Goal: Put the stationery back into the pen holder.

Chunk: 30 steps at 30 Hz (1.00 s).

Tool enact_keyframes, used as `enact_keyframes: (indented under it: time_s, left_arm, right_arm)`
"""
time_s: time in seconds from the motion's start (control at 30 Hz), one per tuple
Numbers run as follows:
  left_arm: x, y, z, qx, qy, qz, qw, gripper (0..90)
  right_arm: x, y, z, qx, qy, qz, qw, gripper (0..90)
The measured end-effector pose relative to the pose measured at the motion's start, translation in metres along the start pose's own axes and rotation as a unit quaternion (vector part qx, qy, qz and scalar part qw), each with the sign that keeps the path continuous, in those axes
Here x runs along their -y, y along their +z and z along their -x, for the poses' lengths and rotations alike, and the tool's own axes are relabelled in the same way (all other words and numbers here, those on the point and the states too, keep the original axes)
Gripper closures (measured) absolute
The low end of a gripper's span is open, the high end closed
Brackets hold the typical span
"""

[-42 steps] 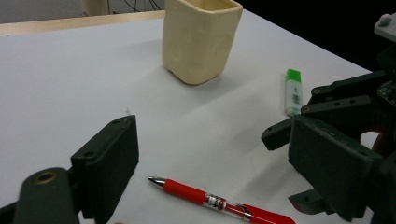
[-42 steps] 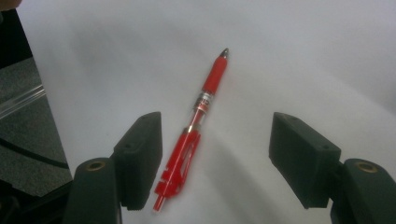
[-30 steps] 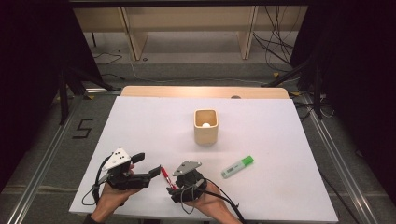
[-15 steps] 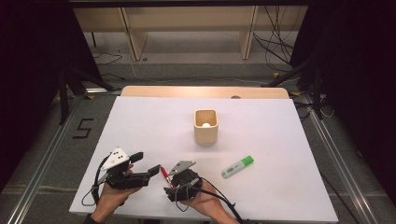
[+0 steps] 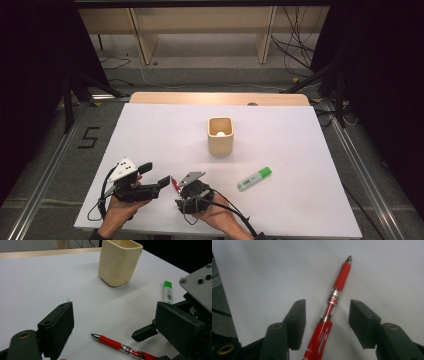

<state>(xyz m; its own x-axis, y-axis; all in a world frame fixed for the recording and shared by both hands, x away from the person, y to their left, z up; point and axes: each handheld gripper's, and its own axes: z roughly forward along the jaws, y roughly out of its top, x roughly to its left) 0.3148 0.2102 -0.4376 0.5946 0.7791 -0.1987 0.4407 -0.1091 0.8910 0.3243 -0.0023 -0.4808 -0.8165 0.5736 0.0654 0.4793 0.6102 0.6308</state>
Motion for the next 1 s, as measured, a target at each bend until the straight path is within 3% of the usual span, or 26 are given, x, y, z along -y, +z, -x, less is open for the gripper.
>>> enact_keyframes:
  time_s: [0.57,0.77,1.0]
  left_arm:
    - [-0.0002,-0.0006,-0.0004,-0.005,0.000,0.001,1.0000,15.6]
    - [-0.0005,-0.0010,0.0001,-0.007,-0.001,0.005,1.0000,15.6]
    - [-0.0009,-0.0013,0.0003,-0.008,-0.001,0.006,0.9999,15.6]
  right_arm:
    - [-0.0041,0.0076,-0.0037,0.030,-0.010,-0.017,0.9994,67.2]
    - [-0.0065,0.0077,-0.0074,0.044,0.008,-0.027,0.9986,76.8]
    - [-0.0055,0.0075,-0.0087,0.049,0.021,-0.023,0.9983,78.9]
